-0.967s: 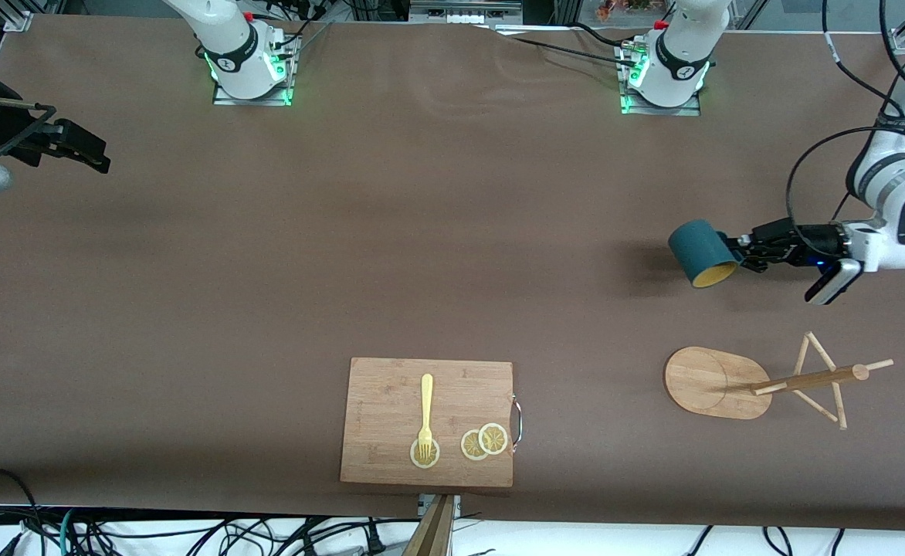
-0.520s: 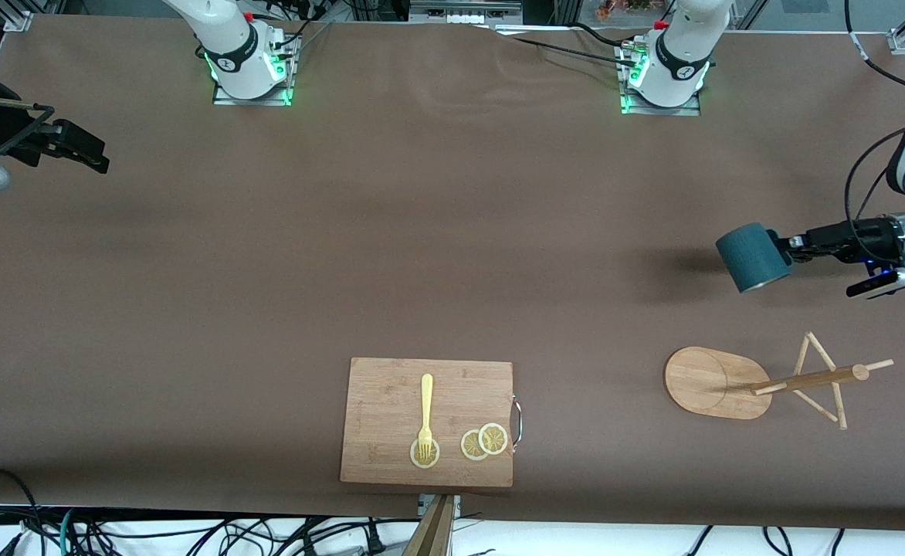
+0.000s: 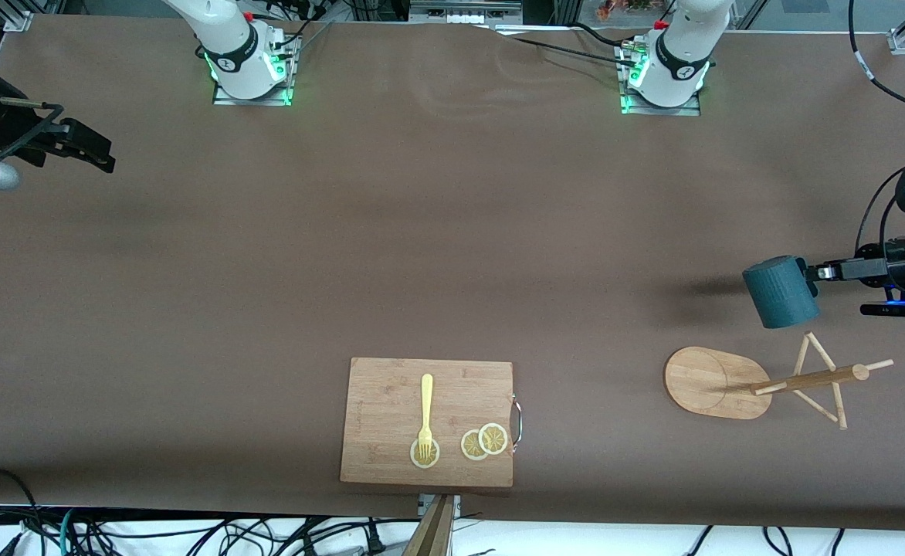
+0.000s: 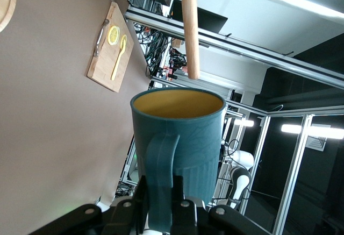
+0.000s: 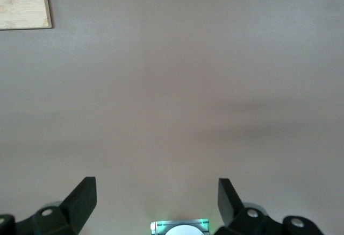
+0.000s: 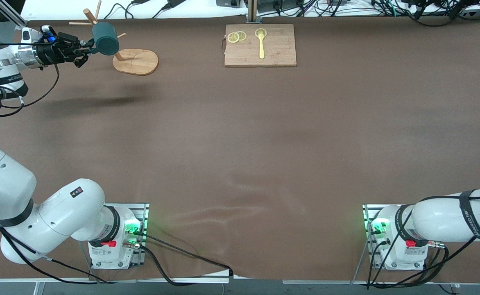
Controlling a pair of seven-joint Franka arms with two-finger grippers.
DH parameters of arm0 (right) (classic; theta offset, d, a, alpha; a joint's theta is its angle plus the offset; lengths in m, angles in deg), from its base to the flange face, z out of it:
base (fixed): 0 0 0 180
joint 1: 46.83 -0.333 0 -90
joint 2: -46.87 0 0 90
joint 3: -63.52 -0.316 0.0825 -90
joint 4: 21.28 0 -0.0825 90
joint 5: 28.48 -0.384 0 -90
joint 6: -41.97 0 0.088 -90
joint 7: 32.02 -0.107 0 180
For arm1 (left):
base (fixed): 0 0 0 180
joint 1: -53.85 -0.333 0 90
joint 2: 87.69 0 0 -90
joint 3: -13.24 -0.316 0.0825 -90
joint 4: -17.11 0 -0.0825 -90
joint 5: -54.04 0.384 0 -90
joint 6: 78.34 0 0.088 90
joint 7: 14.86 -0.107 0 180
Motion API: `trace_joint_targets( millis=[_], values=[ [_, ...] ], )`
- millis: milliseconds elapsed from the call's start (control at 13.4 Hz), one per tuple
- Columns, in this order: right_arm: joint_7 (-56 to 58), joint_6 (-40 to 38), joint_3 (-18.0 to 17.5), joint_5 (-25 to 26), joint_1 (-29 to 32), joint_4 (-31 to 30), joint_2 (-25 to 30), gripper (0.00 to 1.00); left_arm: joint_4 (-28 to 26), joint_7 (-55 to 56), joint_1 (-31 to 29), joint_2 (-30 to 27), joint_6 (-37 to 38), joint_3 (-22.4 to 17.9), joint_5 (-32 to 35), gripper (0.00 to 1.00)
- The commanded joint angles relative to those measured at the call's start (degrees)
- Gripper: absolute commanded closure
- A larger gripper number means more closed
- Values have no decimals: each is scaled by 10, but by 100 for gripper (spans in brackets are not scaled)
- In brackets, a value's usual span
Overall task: Pass cup and hang on rack
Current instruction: 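Hang the mug handle onto a rack peg with the left gripper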
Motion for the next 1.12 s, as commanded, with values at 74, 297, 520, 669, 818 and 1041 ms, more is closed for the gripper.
trace_joint_targets(
  millis=[74,297,520,669,818,1041],
  values=[
    [3,-5,1,0,0,10,-1,0,93,20,2,60,15,0,-4,100],
    [4,-5,1,-1,0,9,-1,0,153,20,10,93,14,0,-4,100],
    [-1,-5,1,0,0,9,-1,0,159,-10,5,115,11,0,-10,100],
    [-1,-5,1,0,0,9,-2,0,160,-15,5,115,-9,0,-12,100],
    [-1,-5,1,0,0,9,-2,0,160,-16,5,122,-12,0,-13,100],
    [-1,-5,1,7,0,9,-2,0,184,-24,5,161,-25,0,-49,100]
  ],
)
